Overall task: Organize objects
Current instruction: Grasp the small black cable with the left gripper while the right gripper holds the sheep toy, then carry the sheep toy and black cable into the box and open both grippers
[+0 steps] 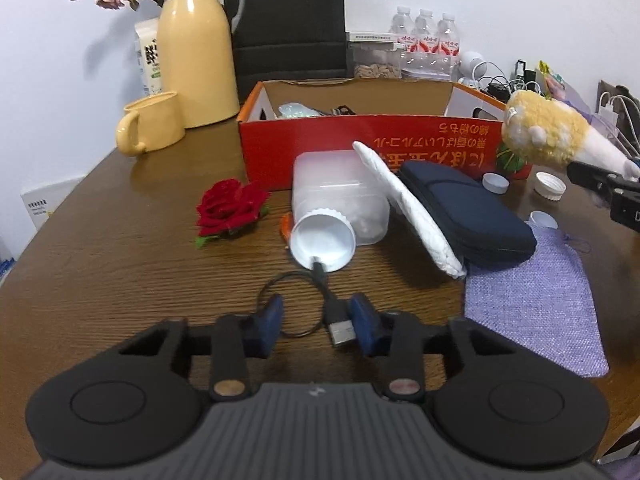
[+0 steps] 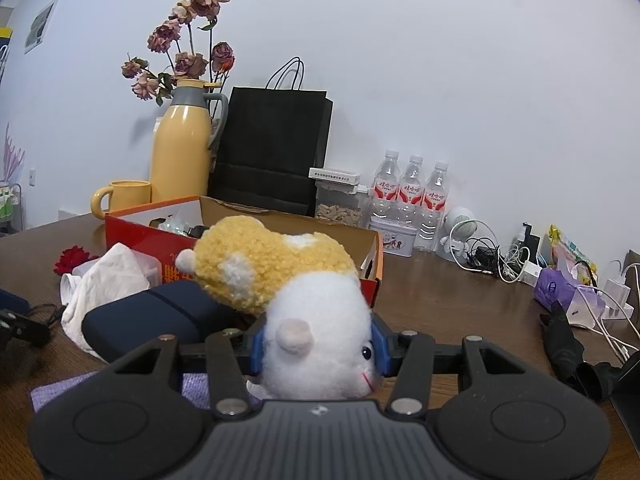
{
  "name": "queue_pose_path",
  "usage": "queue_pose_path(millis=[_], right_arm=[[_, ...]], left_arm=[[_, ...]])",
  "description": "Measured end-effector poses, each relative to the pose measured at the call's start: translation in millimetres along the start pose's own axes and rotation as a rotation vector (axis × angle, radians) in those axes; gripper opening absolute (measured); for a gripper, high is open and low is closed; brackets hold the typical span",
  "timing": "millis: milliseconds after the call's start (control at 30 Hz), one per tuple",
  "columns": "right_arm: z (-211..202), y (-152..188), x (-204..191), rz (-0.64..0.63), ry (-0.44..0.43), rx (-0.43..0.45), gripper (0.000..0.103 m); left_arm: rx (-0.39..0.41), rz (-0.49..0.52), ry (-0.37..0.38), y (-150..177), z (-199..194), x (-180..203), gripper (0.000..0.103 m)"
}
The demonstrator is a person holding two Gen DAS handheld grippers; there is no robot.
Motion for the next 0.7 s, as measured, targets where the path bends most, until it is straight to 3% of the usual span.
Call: queue_pose_path(millis=[233,500,700], right_arm=[[-1,0,1,0.000,0.000,0.003,0.048],[-3,-1,1,0.003,0.002,0.012,0.048],[-6,-2,0,0.000,0.002,0.029,0.048]], left_arm=[[0.000,0.019,0.017,2,-1,6,0.016],[0.019,-0.020,0.033,3,-7,1,0.015],[0.077,-0.012,0.037,-4,-21,2,0.015]])
Point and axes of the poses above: each gripper's, at about its wrist camera, not at the fingertips, and z roughly the way its jaws point, x to its right, y to its underside, the point moved 3 cm from there along z, roughly the way its jaws point, and after that the axes turned 10 degrees about y, right-handed, at the moved point
